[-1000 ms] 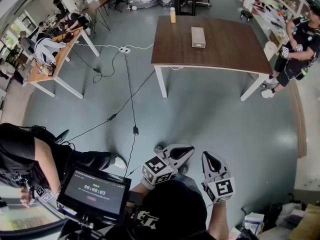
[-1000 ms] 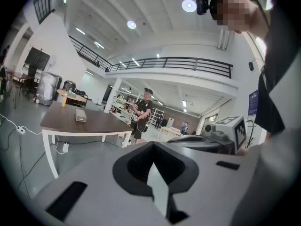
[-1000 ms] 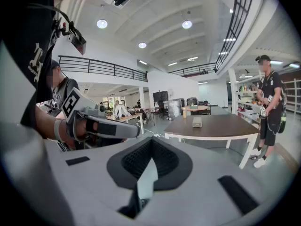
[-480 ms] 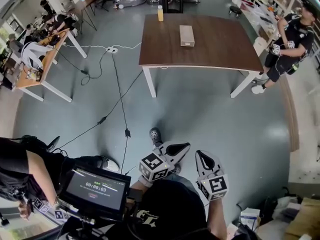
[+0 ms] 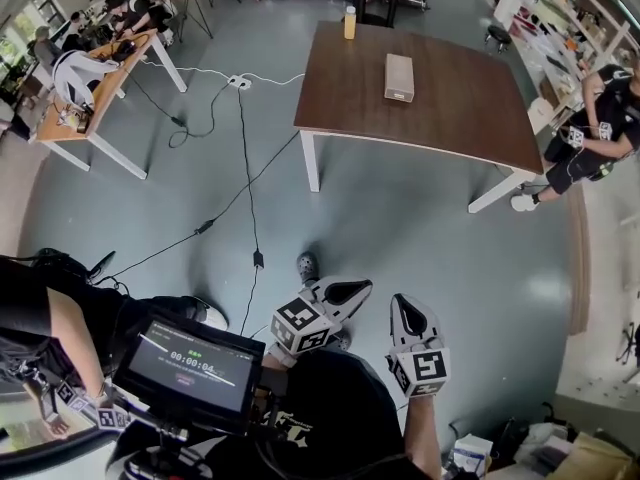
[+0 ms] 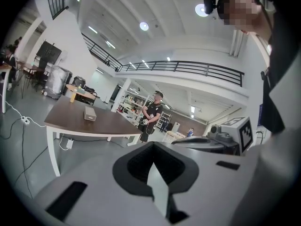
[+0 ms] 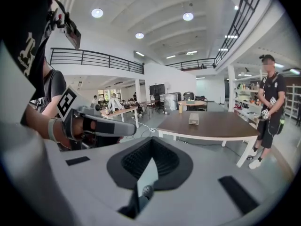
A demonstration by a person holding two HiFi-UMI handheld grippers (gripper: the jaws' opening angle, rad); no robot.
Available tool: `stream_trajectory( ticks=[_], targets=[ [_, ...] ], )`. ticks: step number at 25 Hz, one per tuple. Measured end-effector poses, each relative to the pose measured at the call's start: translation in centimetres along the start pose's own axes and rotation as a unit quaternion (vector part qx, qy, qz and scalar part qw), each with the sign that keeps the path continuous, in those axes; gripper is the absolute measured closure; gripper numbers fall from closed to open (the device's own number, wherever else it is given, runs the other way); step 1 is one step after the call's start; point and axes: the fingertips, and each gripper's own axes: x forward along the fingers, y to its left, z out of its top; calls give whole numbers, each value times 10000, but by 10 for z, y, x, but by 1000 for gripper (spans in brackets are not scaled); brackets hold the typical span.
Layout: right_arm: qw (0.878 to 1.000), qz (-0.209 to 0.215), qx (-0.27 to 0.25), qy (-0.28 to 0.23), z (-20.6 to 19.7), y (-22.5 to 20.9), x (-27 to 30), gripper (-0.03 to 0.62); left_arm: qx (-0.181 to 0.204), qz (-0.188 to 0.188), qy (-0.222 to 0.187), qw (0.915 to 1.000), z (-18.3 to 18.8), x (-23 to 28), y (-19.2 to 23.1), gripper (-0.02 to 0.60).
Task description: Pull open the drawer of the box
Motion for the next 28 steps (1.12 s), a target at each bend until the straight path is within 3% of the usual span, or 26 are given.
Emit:
stream_trajectory(
  ticks=[7,11,13,15,17,20,28],
  targets=[
    [9993,366,76,96,31,-13,63,615,29,165,-202,9997,47,15,58,577],
    [9948,910,-396,230,40,-6,101,615,60,241,-270,9993,66,27,91,577],
    [9880,1333,-735,257,44,4,119,615,54,302,-308,9991,75,30,108,577],
    [9737,1900,-1238,236,46,19,134,611,41,370,-334,9987,86,32,124,577],
    [9633,2202,-1514,253,48,27,150,611,23,438,-347,9984,96,33,140,577],
    [9651,2233,-1335,311,57,26,174,609,14,507,-354,9981,113,34,163,577],
    [9783,1742,-1068,353,94,-6,239,609,55,585,-347,9977,155,31,219,577]
  ],
)
